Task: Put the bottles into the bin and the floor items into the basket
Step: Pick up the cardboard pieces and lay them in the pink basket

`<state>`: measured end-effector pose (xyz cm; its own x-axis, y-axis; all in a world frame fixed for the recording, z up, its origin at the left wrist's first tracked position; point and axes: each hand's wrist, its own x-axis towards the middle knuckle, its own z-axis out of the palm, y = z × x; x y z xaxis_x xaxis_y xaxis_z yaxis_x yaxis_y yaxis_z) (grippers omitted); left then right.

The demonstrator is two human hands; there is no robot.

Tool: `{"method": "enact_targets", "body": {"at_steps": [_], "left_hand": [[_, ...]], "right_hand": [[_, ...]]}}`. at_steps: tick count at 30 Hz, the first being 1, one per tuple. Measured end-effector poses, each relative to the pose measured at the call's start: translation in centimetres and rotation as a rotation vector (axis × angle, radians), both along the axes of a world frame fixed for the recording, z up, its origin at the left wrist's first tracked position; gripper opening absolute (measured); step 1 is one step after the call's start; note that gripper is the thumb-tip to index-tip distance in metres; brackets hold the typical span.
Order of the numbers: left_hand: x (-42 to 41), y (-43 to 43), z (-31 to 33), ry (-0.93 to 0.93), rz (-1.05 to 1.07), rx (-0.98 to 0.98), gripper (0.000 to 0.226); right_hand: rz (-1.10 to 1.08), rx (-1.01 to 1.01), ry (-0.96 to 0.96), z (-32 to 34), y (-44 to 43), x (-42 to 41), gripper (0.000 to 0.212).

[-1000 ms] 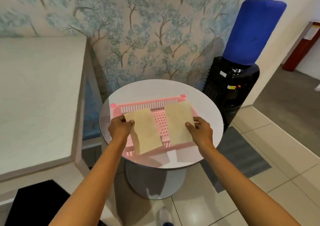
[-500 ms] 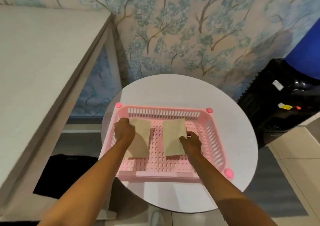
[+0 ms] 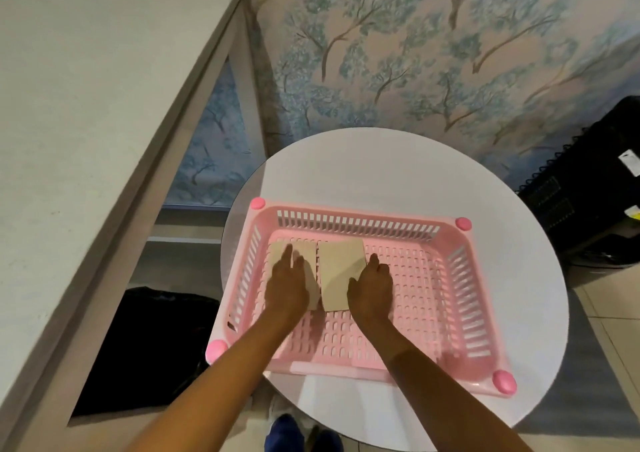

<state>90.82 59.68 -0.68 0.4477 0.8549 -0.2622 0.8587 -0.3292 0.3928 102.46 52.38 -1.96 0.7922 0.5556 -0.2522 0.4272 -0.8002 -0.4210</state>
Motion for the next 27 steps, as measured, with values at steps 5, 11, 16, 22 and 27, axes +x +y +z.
{"method": "enact_targets", "body": {"at_steps": [5, 11, 16, 22, 27], "left_hand": [[-0.4, -1.2, -2.1, 0.17, -0.08, -0.216, 0.077], [-0.6, 2.5, -2.5, 0.154, -0.18, -0.148, 0.091], [-1.7, 3.8, -2.7, 0.202, -0.16, -0.144, 0.097], [-2.3, 3.1, -2.4, 0.282, -0.107, -0.122, 0.101], [-2.2, 3.7, -2.0, 0.25, -0.095, -0.09, 0.1]], "right_hand": [[0.248, -0.031, -0.168, -1.2, -0.4, -1.6, 0.074], [0.378, -0.048, -0.11, -3.1, 0.5, -1.7, 0.065], [0.458, -0.097, -0.04, -3.1, 2.0, -1.4, 0.062], [0.533, -0.087, -0.073, -3.5, 2.2, -0.9, 0.061], [0.534, -0.054, -0.094, -3.3, 2.0, -0.8, 0.06]]}}
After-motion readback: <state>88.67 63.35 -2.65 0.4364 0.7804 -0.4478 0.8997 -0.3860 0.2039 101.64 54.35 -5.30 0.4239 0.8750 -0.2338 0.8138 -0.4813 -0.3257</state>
